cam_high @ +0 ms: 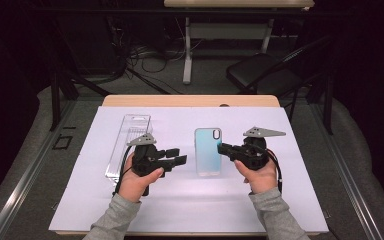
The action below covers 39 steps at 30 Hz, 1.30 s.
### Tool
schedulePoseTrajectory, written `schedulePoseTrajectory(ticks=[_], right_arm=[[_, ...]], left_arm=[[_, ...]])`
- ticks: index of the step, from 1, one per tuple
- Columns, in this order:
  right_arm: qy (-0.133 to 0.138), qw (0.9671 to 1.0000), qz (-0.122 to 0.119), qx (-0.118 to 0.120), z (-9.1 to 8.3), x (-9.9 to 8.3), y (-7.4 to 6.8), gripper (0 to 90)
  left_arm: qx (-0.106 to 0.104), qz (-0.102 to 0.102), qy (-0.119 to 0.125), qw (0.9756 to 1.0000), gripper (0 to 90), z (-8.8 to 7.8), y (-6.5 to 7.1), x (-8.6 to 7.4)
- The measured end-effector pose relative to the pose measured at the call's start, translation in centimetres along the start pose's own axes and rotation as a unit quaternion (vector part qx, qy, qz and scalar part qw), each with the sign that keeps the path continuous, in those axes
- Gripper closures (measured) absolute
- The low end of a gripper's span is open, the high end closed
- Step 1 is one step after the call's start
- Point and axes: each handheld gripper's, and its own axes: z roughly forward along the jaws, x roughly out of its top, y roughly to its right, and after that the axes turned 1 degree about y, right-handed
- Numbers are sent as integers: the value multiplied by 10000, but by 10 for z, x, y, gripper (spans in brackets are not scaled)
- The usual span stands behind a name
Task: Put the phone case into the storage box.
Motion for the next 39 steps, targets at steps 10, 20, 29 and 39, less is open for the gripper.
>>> schedulePoseTrajectory(ticks=[10, 20, 29, 39], right_arm=[[71, 10000, -30, -59, 0, -1, -2, 834], [169, 9997, -83, -151, 4, -5, -7, 834], [204, 9995, -178, -186, 11, -10, -15, 834], [331, 9988, -260, -232, 16, -16, -23, 834]], left_arm=[[358, 119, -14, 9993, 507, -5, -1, 2], [658, 270, 147, 9974, 486, -14, -1, 6], [777, 165, 326, 9963, 435, -19, 3, 10], [798, 111, 406, 9959, 393, -22, 6, 13]])
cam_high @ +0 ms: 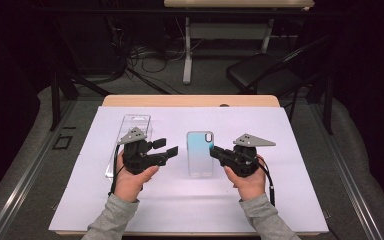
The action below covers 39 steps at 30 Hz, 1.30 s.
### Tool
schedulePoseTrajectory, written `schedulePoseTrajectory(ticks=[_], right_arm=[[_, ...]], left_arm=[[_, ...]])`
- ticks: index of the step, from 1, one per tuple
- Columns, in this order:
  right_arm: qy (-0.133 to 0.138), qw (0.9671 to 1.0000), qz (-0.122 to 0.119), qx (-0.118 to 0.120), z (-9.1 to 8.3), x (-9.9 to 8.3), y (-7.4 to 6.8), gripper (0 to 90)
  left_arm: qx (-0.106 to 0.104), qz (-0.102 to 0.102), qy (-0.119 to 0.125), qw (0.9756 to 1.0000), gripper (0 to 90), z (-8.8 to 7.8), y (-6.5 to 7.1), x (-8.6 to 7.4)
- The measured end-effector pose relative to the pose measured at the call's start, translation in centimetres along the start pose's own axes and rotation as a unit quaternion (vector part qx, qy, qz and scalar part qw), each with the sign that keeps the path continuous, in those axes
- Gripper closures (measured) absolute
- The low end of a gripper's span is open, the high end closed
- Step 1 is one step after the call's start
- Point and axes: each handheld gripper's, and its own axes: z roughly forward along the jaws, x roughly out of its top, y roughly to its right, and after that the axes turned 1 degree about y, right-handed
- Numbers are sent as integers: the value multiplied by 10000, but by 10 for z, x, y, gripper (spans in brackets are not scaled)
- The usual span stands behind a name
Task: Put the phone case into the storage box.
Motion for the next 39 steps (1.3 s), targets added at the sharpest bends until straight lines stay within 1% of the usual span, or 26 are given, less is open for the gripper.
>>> schedulePoseTrajectory(ticks=[5, 12, 14, 19, 22, 24, 26, 30, 33, 35, 37, 39], right_arm=[[43, 10000, -45, 20, 2, -1, -6, 834], [5, 10000, -78, 24, 4, -4, -10, 834], [40, 10000, -88, 20, 4, -5, -11, 834], [37, 9999, -130, 21, 6, -7, -15, 834], [34, 9999, -147, 33, 8, -9, -17, 834], [67, 9999, -152, 31, 9, -10, -19, 834], [56, 9998, -162, 37, 9, -10, -20, 834], [69, 9998, -176, 40, 10, -11, -22, 834], [92, 9997, -217, 43, 11, -13, -24, 834], [103, 9997, -201, 66, 11, -13, -26, 834], [106, 9997, -221, 65, 11, -14, -27, 834], [113, 9997, -224, 48, 11, -15, -29, 834]], left_arm=[[-21, -10, -2, 10000, 375, 1, 1, 0], [-41, -15, -27, 10000, 375, 3, 3, -1], [-49, -23, -30, 10000, 375, 3, 4, -1], [-62, 80, -56, 9999, 368, 4, 7, 0], [-70, 75, -56, 9999, 355, 4, 8, 0], [-59, 44, -40, 10000, 341, 3, 9, 1], [-100, -13, -11, 9999, 318, 3, 9, 1], [-98, 20, 18, 9999, 319, 2, 10, 1], [-80, 46, 66, 9999, 344, 2, 11, 1], [-128, 80, 97, 9998, 375, 1, 12, 1], [-195, 106, 127, 9997, 431, 1, 13, 1], [-188, 66, 149, 9997, 449, 0, 13, 1]])
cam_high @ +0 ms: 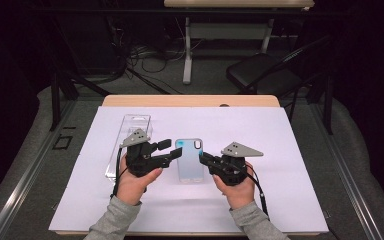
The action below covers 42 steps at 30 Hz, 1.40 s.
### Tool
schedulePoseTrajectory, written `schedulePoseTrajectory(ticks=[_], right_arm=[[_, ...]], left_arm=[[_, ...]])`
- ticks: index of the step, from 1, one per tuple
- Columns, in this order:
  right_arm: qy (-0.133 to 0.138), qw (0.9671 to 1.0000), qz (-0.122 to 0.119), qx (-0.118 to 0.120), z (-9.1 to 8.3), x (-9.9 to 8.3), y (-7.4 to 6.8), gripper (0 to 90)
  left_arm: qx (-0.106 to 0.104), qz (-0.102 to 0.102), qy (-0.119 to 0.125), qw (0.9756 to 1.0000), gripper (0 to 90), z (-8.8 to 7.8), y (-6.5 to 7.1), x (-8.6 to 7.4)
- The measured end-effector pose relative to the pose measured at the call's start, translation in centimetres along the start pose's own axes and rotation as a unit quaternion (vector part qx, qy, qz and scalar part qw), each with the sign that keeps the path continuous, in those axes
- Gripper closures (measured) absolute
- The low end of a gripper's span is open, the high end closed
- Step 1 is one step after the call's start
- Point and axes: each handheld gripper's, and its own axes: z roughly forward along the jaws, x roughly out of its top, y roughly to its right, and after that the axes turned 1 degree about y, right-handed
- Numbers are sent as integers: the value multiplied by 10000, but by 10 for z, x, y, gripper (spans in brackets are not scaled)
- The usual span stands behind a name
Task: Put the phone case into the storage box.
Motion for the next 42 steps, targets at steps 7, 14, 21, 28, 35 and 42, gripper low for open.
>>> schedulePoseTrajectory(ticks=[7, 14, 21, 28, 35, 42], right_arm=[[22, 10000, -23, -6, 2, -2, -4, 834], [18, 10000, -18, -14, 3, -4, -5, 834], [28, 10000, -42, -2, 3, -5, -7, 834], [-5, 10000, -29, -2, 4, -6, -8, 834], [-27, 10000, -78, -13, 5, -7, -10, 834], [-40, 10000, -66, -23, 5, -7, -10, 834]], left_arm=[[22, -50, -46, 10000, 576, -1, 0, -1], [11, -104, -73, 9999, 673, -2, -1, -2], [-43, -213, -23, 9998, 735, -3, -3, -4], [-36, -267, 12, 9996, 759, -3, -4, -4], [-48, -282, -28, 9996, 789, -4, -5, -5], [-55, -259, -29, 9996, 811, -4, -6, -5]])
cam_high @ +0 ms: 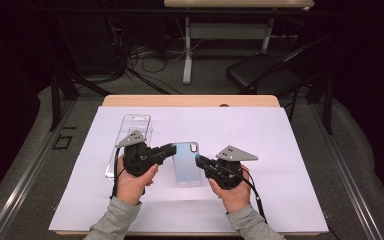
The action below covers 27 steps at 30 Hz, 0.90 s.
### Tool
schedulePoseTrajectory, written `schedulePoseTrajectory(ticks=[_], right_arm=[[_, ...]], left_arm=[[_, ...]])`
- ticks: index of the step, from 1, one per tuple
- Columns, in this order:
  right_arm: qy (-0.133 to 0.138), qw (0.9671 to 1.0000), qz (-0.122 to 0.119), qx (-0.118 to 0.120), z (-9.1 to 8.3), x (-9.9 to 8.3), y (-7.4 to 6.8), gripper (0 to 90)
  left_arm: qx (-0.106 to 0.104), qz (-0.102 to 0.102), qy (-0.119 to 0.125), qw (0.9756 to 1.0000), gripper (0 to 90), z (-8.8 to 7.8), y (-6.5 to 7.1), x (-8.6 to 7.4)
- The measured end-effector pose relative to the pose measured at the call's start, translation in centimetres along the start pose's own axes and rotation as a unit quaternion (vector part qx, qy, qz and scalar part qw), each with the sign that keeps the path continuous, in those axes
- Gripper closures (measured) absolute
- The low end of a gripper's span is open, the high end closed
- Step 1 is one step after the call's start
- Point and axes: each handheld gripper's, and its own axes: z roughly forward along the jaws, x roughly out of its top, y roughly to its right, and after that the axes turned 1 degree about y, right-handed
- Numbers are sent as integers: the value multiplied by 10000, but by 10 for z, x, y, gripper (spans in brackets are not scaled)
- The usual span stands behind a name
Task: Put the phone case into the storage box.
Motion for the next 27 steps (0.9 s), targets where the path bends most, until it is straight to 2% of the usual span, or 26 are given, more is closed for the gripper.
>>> schedulePoseTrajectory(ticks=[16, 27], right_arm=[[11, 10000, 12, 22, 0, 0, 1, 834], [13, 10000, 28, 72, 0, 0, 0, 831]], left_arm=[[-59, 2, -72, 10000, 827, -1, -3, 0], [-203, -71, -89, 9997, 829, -1, -8, 0]])
